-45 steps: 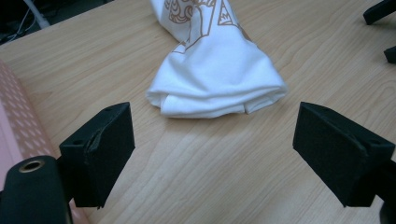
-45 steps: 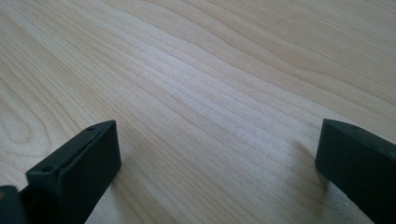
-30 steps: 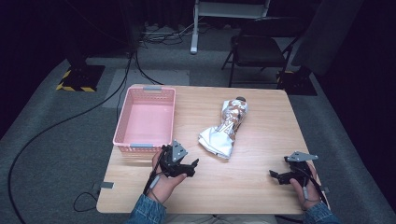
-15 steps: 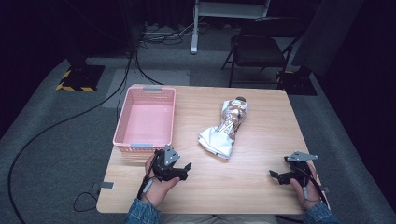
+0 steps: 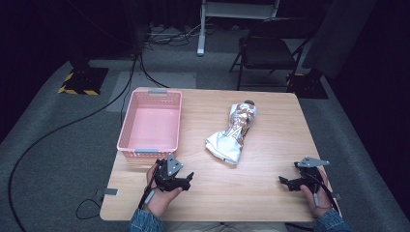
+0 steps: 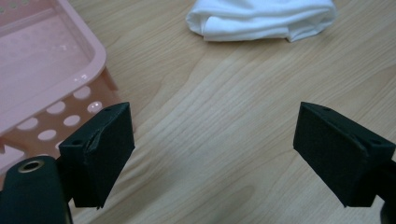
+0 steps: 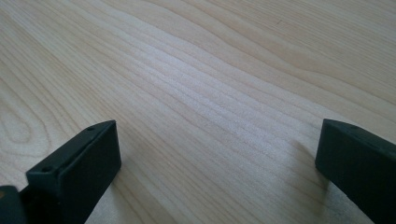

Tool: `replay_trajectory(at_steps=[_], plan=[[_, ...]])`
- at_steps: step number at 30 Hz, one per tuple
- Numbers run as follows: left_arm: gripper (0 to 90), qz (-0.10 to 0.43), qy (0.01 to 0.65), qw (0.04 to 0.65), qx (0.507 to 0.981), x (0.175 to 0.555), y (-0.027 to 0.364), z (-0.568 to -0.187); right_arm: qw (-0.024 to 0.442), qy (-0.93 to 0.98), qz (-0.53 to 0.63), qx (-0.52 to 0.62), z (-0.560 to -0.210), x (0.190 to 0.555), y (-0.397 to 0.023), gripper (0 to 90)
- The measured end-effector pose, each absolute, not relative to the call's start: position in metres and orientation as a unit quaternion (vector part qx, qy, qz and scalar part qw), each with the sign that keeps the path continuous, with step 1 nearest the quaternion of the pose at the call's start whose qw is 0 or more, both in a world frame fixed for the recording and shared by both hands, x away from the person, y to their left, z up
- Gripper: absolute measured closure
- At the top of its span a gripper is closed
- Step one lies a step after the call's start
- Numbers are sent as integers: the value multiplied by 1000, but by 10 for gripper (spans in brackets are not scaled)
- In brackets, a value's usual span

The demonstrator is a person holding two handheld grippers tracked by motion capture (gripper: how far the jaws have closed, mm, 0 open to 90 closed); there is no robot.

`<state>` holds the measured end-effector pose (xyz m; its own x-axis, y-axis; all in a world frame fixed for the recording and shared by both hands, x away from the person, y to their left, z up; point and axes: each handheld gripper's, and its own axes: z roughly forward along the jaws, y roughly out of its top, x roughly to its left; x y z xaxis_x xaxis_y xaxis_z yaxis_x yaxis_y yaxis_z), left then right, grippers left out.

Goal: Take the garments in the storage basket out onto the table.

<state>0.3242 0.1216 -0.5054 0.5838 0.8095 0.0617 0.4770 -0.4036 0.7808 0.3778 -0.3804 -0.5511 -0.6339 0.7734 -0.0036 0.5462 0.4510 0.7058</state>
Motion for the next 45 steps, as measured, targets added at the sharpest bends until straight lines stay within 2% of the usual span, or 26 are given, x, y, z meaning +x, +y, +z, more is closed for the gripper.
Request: replay_trajectory(at_steps=[13,45], plan=[[119,228,416,356,805,318,142,-515,165,836,345,393,-551,378,-380,1],[109,186,444,296,825,314,159,-543,164,838,345,391,-551,378,-380,0]])
